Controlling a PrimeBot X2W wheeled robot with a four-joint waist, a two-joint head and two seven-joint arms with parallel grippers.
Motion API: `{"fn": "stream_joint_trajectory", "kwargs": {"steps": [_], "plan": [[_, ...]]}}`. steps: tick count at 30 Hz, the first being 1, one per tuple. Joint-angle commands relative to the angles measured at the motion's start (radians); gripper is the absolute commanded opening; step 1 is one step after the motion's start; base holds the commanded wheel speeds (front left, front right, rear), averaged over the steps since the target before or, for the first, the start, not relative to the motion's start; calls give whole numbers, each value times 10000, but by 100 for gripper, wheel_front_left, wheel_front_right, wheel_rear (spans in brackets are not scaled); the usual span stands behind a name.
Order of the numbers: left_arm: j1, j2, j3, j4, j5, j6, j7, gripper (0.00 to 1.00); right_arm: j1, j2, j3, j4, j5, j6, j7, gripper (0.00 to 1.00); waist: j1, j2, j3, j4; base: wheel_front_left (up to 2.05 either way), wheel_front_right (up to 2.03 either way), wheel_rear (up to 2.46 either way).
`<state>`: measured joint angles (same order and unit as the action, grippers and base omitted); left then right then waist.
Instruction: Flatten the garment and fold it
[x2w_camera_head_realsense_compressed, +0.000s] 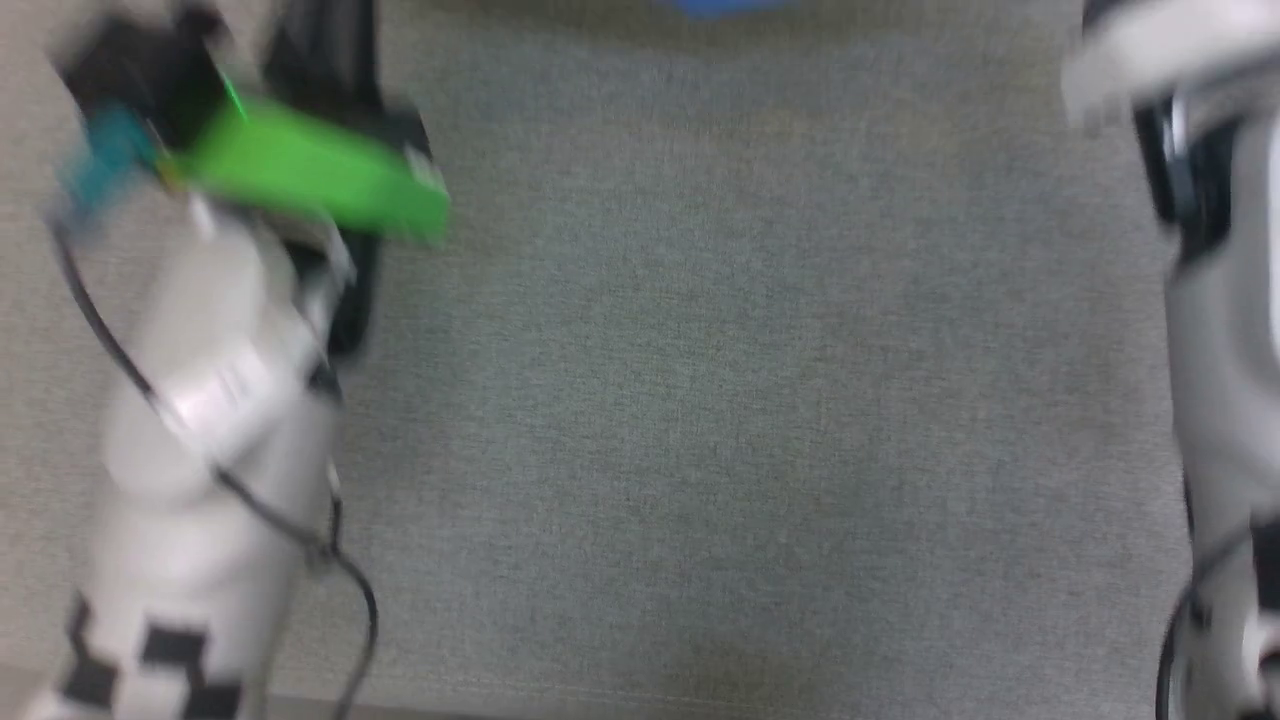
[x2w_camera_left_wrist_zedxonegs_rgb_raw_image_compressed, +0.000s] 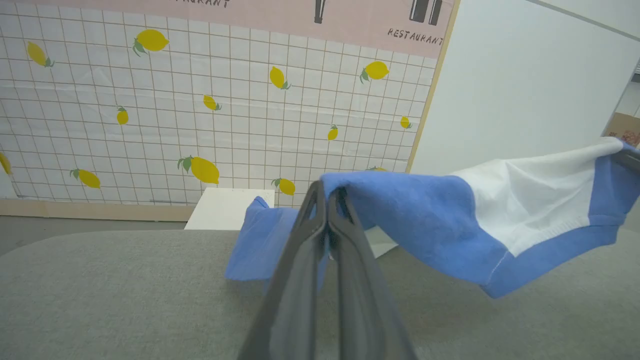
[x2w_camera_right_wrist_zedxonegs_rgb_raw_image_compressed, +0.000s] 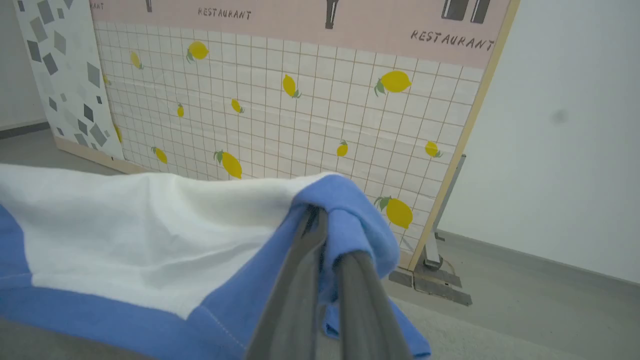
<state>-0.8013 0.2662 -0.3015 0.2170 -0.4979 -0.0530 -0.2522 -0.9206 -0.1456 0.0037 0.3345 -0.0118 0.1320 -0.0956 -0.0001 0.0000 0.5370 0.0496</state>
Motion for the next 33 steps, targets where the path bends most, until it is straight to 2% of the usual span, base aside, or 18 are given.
{"fn": "stream_joint_trajectory", "kwargs": {"steps": [1, 6, 12, 17, 21, 33], "plan": [[627, 7, -30, -402, 146, 218, -57, 0, 706, -36, -44, -567, 177, -13, 172, 0, 1, 0, -507, 52, 0, 0, 0], [2637, -202, -154, -1452, 156, 806, -71, 0, 3284, 288, -605, -2464, 515, -13, 646, 0, 1, 0, -1126, 88, 0, 0, 0], [4662, -249, -269, -1704, 150, 1327, -48, 0, 6027, 840, -1256, -3518, 735, -13, 791, 0, 1, 0, -1936, -1, 0, 0, 0], [5951, -139, -393, -1652, -143, 1365, 132, 0, 7423, 942, -1389, -3646, 907, -13, 764, 0, 1, 0, -2636, -109, 0, 0, 0], [6800, 14, -501, -1695, -374, 1344, 407, 0, 8385, 950, -1416, -3589, 1487, -13, 785, 0, 1, 0, -3229, -201, 0, 0, 0], [8653, 413, -779, -2628, -864, 1524, 1318, 0, 10667, 953, -1275, -4112, 2391, -13, 1229, 0, 1, 0, -4428, -345, 0, 0, 0]]}}
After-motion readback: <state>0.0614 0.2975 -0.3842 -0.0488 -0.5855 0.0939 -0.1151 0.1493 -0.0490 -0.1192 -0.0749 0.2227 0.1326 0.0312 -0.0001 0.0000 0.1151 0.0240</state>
